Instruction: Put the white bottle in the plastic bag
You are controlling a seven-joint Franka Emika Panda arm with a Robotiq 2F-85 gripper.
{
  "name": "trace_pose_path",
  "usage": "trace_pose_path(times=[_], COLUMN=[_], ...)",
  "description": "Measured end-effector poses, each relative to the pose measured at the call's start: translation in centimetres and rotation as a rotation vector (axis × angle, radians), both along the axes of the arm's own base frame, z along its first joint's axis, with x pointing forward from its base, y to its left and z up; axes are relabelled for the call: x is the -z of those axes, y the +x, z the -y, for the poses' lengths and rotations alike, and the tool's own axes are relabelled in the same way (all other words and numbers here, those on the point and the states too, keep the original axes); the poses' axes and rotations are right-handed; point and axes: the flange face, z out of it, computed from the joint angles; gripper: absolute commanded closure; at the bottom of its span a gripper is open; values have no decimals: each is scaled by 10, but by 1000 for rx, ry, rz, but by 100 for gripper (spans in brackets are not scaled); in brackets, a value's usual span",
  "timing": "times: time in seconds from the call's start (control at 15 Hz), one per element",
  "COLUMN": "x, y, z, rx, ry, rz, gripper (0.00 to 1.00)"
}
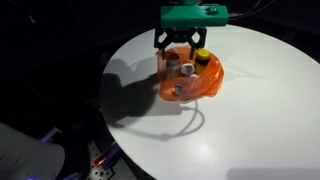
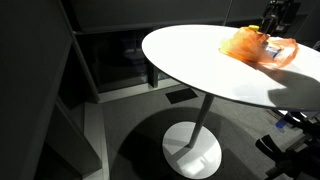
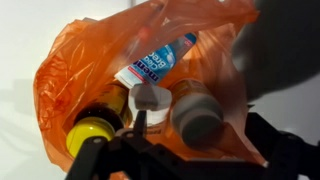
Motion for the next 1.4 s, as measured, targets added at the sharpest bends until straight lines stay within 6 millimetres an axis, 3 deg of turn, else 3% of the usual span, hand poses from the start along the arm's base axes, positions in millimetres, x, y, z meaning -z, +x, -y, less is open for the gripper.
trace_pose_path(times=[0.6,1.13,1.4], x=[-61,-119,-135], y=[-35,-69,-82], z=[5,16,18], rx=[210,607,743], ry=[44,-113,-166], rz=[28,120,128], gripper=[0,0,0])
